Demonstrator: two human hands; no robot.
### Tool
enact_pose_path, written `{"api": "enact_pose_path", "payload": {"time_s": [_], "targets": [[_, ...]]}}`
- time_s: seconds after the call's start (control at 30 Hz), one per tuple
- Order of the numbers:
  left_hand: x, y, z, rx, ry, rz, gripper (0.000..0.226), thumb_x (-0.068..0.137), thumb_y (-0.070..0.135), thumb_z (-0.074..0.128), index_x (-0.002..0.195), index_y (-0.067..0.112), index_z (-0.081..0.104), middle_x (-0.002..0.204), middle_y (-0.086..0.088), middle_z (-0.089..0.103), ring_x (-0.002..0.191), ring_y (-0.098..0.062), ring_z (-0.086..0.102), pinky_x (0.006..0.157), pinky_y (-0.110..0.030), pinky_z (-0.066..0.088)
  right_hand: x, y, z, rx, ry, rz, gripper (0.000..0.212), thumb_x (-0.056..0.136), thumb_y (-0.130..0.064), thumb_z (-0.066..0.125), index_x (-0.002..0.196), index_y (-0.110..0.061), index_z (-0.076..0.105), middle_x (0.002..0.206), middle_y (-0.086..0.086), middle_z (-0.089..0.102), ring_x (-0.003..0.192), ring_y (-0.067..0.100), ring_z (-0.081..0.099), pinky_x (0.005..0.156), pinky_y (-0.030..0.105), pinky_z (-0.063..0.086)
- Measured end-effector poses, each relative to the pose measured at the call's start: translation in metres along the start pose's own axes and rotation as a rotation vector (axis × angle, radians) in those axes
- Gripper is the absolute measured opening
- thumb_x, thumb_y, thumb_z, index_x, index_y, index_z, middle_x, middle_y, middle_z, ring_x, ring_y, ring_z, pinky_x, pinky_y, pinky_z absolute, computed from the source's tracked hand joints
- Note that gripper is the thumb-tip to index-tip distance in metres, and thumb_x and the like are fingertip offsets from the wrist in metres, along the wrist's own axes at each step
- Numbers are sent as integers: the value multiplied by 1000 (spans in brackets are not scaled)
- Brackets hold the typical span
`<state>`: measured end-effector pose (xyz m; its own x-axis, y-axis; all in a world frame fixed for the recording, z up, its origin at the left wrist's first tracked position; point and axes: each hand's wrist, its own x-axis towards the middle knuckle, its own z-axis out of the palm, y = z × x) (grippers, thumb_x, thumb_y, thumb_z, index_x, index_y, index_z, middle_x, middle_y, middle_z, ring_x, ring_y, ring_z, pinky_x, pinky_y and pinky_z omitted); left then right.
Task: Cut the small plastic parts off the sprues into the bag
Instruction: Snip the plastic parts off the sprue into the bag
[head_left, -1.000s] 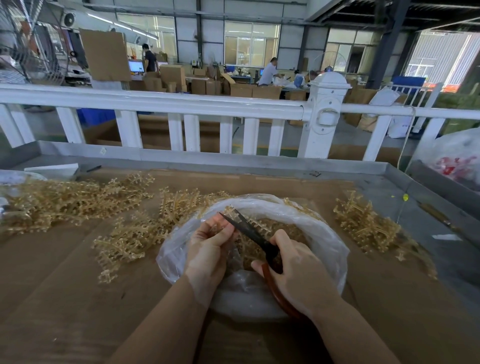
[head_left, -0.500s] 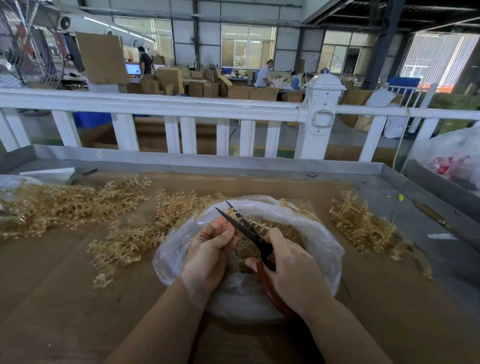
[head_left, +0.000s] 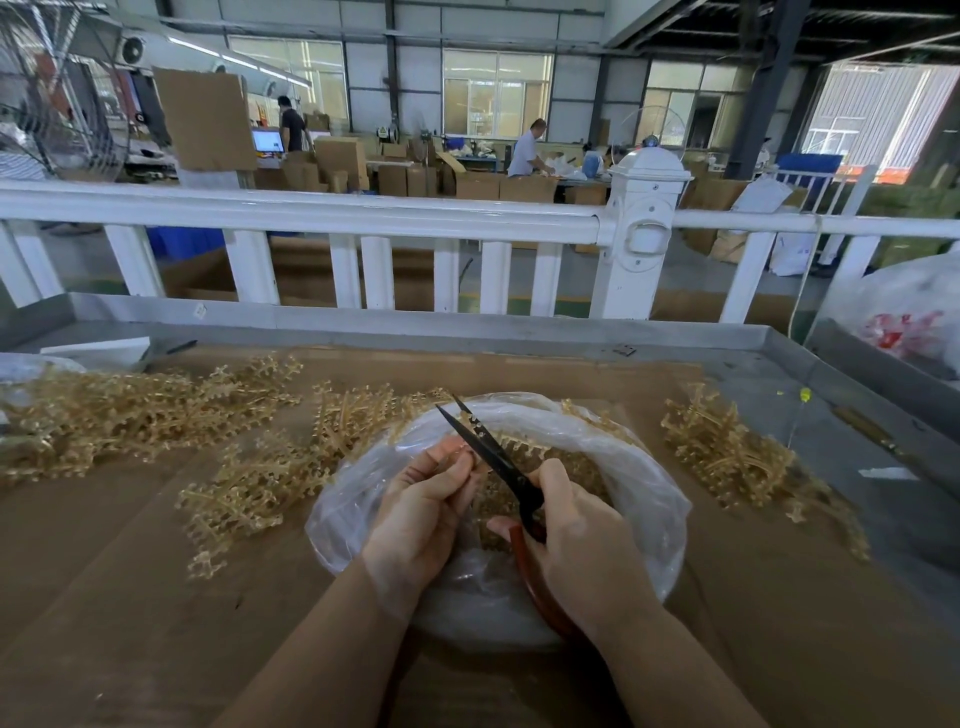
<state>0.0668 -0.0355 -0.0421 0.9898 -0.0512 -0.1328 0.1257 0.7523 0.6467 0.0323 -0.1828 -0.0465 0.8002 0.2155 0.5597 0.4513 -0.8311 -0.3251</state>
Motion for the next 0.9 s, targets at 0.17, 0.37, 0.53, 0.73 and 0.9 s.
{"api": "enact_pose_path", "payload": {"time_s": [0.17, 0.37, 0.53, 0.73, 0.9], "targets": [[-1, -1, -1, 23, -17, 24, 24, 86, -10, 48, 106, 0, 59, 93, -13, 64, 79, -18, 63, 65, -21, 56, -2, 1, 1, -18, 7, 10, 47, 83, -48, 67, 107, -8, 56, 79, -1, 64, 71, 15, 62, 61, 21, 47], [-5, 1, 1, 46, -41, 130, 39, 77, 15, 57, 116, 12, 51, 98, -14, 58, 89, -27, 57, 84, -38, 45, -5, 4, 0, -47, 25, -6, 48, 80, -55, 65, 104, -13, 59, 77, -4, 65, 68, 12, 63, 58, 21, 49], [-5, 0, 2, 96, 36, 135, 28, 76, 21, 59, 103, 13, 53, 100, -12, 58, 92, -25, 57, 81, -35, 46, -7, 8, -1, -62, 12, -24, 53, 81, -56, 64, 113, -14, 58, 86, -3, 66, 78, 15, 63, 66, 28, 53], [-5, -1, 4, 167, 62, 130, 10, 78, 16, 64, 77, 17, 54, 76, -1, 57, 73, -16, 56, 71, -30, 43, -8, 8, -4, -63, -32, -55, 54, 82, -56, 62, 117, -15, 58, 93, -1, 66, 85, 17, 62, 71, 31, 52], [-1, 2, 0, 154, 148, 85, 19, 87, 8, 58, 71, 17, 54, 66, 0, 60, 63, -14, 58, 64, -27, 45, -8, 7, -7, -114, -11, -73, 46, 75, -47, 74, 104, -14, 63, 81, 1, 66, 74, 20, 63, 59, 35, 54]]}}
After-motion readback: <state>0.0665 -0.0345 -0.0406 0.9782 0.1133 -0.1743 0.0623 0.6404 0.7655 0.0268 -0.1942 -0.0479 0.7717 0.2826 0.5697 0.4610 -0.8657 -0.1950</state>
